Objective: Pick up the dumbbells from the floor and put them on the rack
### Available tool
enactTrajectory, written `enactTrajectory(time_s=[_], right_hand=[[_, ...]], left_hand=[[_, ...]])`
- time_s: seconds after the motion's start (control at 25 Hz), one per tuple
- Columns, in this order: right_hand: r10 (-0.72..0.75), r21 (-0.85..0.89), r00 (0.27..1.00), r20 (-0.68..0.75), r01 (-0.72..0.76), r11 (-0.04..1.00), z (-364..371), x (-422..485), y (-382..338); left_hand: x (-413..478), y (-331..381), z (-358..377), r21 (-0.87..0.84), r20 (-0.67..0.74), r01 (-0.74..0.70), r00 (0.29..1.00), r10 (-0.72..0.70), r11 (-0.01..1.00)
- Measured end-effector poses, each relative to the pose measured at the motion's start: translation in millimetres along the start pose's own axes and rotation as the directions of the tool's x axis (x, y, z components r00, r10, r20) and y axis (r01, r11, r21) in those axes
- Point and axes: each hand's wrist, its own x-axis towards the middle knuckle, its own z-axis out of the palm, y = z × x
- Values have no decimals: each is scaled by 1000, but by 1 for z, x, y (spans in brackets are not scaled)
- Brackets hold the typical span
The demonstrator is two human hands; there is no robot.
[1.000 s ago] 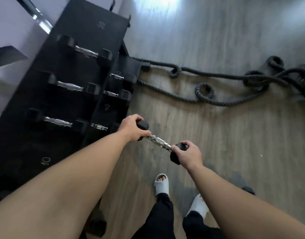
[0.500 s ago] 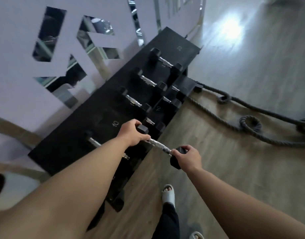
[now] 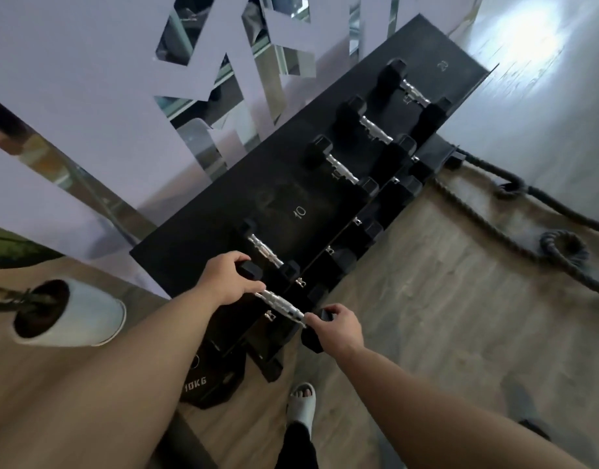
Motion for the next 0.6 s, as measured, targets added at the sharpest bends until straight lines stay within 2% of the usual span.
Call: enactTrajectory(time_s=[0.2, 0.36, 0.6], right_hand=[[117, 112, 991, 66, -123, 986, 114, 21, -22], [211, 195, 977, 11, -209, 958, 177, 45, -32], [317, 255, 946, -73, -290, 922, 223, 72, -36]], left_hand=[[62, -76, -48, 61, 8, 29, 1000, -29, 998], [104, -113, -65, 78, 7, 48, 999, -48, 996], [150, -140, -62, 88, 28, 37, 999, -39, 995]])
